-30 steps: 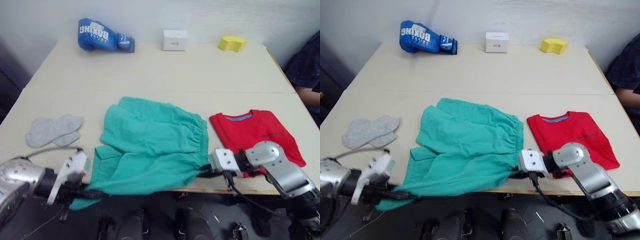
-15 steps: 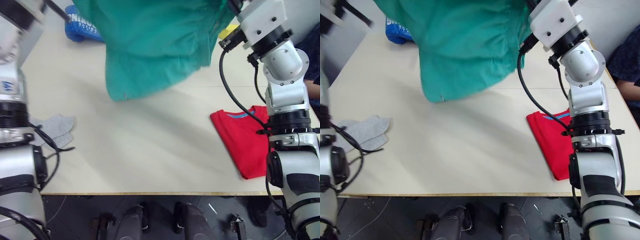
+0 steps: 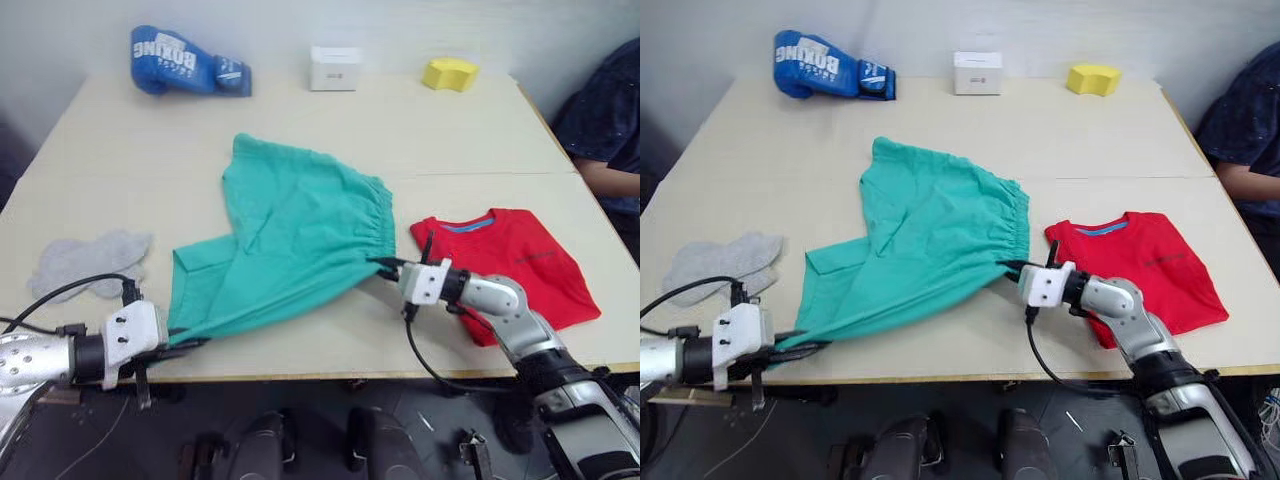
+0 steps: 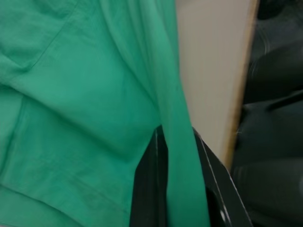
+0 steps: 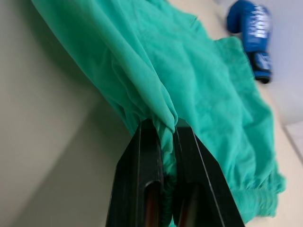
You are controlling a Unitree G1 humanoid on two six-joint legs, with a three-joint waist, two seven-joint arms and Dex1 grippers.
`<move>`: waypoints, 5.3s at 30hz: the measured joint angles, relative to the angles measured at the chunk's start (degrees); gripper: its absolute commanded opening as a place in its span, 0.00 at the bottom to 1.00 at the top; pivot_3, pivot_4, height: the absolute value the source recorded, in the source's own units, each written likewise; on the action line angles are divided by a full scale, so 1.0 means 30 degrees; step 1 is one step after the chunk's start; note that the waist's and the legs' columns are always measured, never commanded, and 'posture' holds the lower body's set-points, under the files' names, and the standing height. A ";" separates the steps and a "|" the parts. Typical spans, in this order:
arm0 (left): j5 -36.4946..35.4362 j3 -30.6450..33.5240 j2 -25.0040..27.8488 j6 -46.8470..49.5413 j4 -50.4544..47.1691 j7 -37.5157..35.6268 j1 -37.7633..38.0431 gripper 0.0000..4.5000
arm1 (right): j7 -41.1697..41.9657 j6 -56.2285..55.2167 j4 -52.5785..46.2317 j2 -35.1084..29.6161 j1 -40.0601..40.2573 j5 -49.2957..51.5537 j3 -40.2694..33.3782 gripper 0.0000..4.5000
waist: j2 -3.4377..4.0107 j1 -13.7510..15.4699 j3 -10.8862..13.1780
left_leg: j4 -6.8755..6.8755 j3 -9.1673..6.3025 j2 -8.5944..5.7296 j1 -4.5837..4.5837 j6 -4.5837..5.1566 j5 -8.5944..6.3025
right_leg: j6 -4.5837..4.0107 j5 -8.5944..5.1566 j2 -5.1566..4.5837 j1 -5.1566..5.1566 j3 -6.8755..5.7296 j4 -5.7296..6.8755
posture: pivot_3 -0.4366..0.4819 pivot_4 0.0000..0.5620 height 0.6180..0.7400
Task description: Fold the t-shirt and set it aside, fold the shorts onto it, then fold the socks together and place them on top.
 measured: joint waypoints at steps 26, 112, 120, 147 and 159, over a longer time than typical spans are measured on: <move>0.0975 -0.6873 0.2131 0.3593 0.7576 -0.4970 -2.0591 0.01 | 0.4005 1.3827 -0.9572 -0.3820 0.5318 0.9524 -0.4890 0.00 | 0.0020 0.0721 -0.0048 | -0.0016 0.0059 0.0198 0.0190 -0.0395 -0.0033 | -0.0282 -0.0171 0.0165 0.0018 -0.0102 0.0204 | 0.48 0.27 1.00; 1.4525 -1.1308 -0.9686 -1.3225 2.3431 0.4472 -2.3180 0.40 | -0.4877 0.6584 0.0246 0.2084 -0.1696 -0.5270 -0.0740 0.02 | -0.0084 0.0111 -0.0078 | 0.0613 0.0496 0.0245 -0.0034 0.0004 -0.0105 | -0.0048 -0.0027 0.0150 -0.0353 0.0290 0.0673 | 0.48 0.27 1.00; 1.4291 -1.1393 -0.8877 -1.4362 2.2794 0.4135 -2.1974 0.01 | -0.4517 0.3522 0.0401 0.0604 -0.0992 -0.4946 -0.0760 0.00 | -0.0073 0.0010 -0.0084 | 0.0588 0.0514 0.0244 -0.0033 -0.0007 -0.0114 | -0.0055 -0.0034 0.0153 -0.0361 0.0288 0.0658 | 0.48 0.27 1.00; 0.6325 -0.3673 -0.6201 -1.1130 0.5811 0.1450 -0.1764 0.11 | 0.0432 -0.5515 0.0239 -0.1049 0.3273 -0.0103 0.0298 0.13 | -0.0068 -0.0262 -0.0086 | 0.0323 0.0438 0.0211 0.0108 -0.0113 -0.0198 | -0.0082 -0.0052 0.0095 -0.0233 0.0317 0.0433 | 0.48 0.27 1.00; -0.3328 0.3590 -0.4312 -0.1436 0.4522 -0.2208 0.1995 0.23 | 0.2387 0.6733 -1.1264 -0.5676 1.0146 1.1395 -0.2928 0.51 | -0.0078 0.0151 -0.0110 | 0.0283 0.0371 0.0278 0.0126 -0.0082 -0.0271 | -0.0502 -0.0290 0.0120 -0.0211 0.0315 0.0355 | 0.48 0.27 1.00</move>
